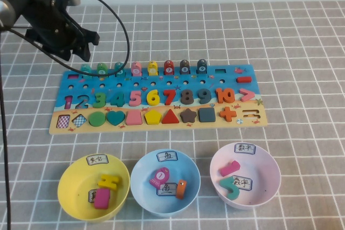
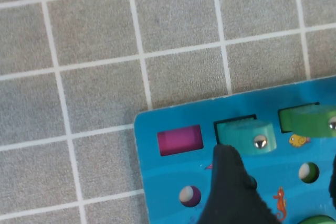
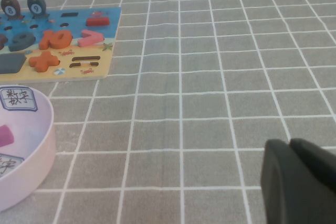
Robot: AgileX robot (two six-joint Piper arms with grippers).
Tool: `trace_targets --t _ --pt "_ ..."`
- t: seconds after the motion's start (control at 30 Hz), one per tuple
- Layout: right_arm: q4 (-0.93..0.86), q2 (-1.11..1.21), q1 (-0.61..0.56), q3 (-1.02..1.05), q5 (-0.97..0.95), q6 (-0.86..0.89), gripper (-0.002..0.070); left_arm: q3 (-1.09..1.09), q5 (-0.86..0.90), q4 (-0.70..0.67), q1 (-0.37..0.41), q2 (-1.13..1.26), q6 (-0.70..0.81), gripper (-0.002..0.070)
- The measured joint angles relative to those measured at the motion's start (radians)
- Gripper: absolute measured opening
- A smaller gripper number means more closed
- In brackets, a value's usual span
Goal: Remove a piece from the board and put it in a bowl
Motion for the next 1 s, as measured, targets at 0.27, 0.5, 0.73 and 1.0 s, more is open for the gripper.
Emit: trace_targets --t 0.27,0.5,0.73,1.0 --pt "0.0 0.0 0.0 0.0 0.0 0.0 -0.0017 0.0 -0.003 0.0 0.0 0.028 -0.017 0.0346" --pt "0.0 0.0 0.0 0.0 0.0 0.0 -0.0017 0.0 -0.008 0.0 0.001 0.052 -0.021 0.0346" --pt "0.0 0.0 0.0 0.0 0.0 0.0 -0.0017 0.0 -0.028 0.0 0.001 0.069 -0.031 0.0347" --pt "0.0 0.0 0.0 0.0 0.0 0.0 -0.0017 0.0 -0.041 0.0 0.001 0.095 -0.065 0.0347"
